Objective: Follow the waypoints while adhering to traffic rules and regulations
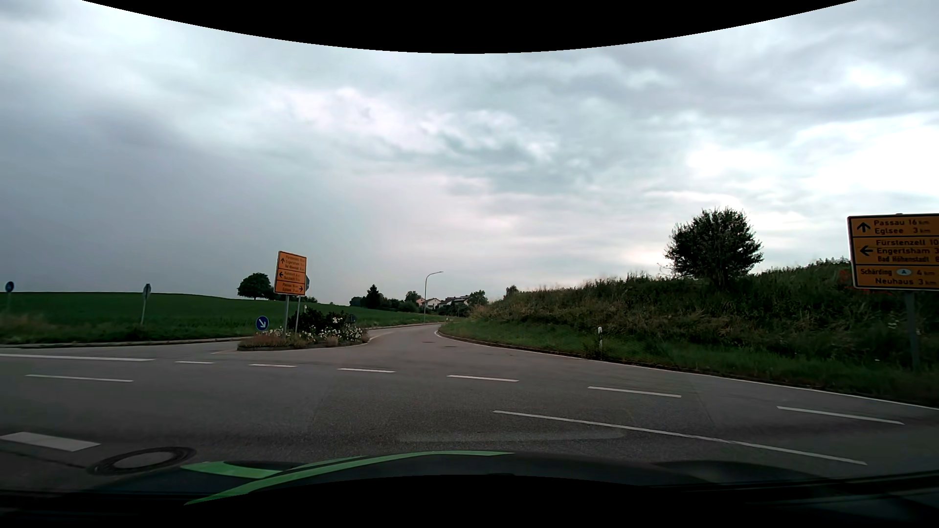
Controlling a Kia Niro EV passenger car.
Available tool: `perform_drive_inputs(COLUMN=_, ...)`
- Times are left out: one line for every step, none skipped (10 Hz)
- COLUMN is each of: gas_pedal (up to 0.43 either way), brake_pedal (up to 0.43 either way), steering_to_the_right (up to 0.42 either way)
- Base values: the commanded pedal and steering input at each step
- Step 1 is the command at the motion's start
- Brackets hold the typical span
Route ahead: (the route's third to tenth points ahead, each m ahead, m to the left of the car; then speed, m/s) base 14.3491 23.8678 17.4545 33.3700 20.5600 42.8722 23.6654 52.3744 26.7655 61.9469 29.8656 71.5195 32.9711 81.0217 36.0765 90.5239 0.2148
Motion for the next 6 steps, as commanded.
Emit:
perform_drive_inputs(gas_pedal=0.0, brake_pedal=0.116, steering_to_the_right=-0.005)
perform_drive_inputs(gas_pedal=0.0, brake_pedal=0.134, steering_to_the_right=-0.005)
perform_drive_inputs(gas_pedal=0.0, brake_pedal=0.14, steering_to_the_right=-0.005)
perform_drive_inputs(gas_pedal=0.0, brake_pedal=0.152, steering_to_the_right=-0.005)
perform_drive_inputs(gas_pedal=0.0, brake_pedal=0.207, steering_to_the_right=-0.005)
perform_drive_inputs(gas_pedal=0.0, brake_pedal=0.238, steering_to_the_right=-0.005)
